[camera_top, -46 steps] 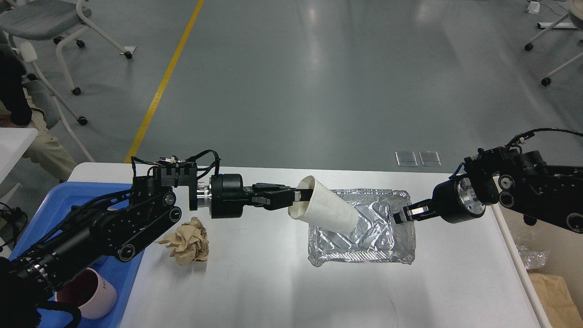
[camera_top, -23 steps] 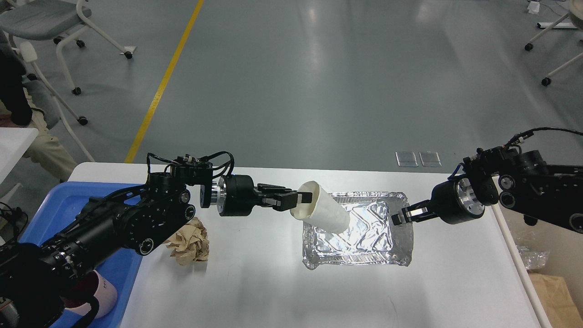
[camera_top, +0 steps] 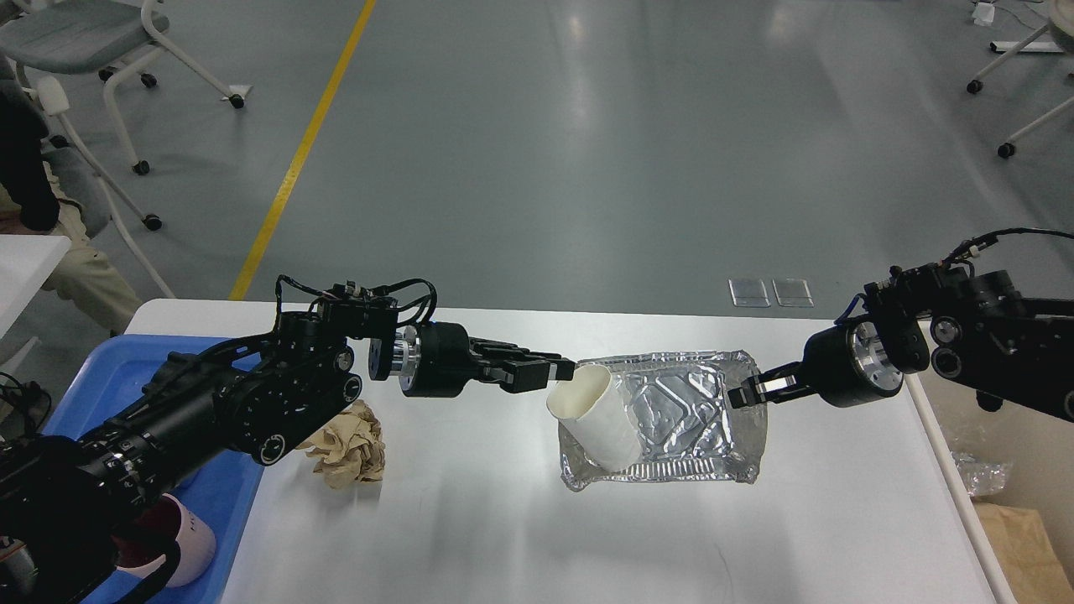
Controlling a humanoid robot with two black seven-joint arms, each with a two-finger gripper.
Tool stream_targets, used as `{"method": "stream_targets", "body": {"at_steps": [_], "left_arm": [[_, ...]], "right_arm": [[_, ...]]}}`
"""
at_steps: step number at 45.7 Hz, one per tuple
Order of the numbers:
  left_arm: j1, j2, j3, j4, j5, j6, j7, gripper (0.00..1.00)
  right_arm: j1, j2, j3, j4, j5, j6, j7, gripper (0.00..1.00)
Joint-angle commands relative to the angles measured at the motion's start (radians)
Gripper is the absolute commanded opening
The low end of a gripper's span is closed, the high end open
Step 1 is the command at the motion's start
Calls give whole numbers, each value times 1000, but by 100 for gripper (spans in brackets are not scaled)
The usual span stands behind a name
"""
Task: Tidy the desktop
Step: 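Lift the paper cup with the left gripper over the foil tray, then open the left gripper to drop the cup onto the foil tray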
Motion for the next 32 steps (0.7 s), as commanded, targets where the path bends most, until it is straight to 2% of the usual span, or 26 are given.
{"method": "stream_targets", "body": {"at_steps": [1, 14, 26, 32], "left_arm": [[1, 1, 2, 0, -2, -1, 1, 38], [0, 5, -3, -1, -18, -1, 2, 50], [-2, 13, -7, -1, -72, -1, 5, 79], [-2, 19, -15, -1, -86, 1, 5, 84]], "right_arm": [[10, -11, -2, 7, 0, 11, 0, 0], [11, -14, -6, 6, 5, 37, 0, 0], [13, -14, -30, 6, 5, 37, -2, 0], [13, -13, -32, 6, 5, 37, 0, 0]]}}
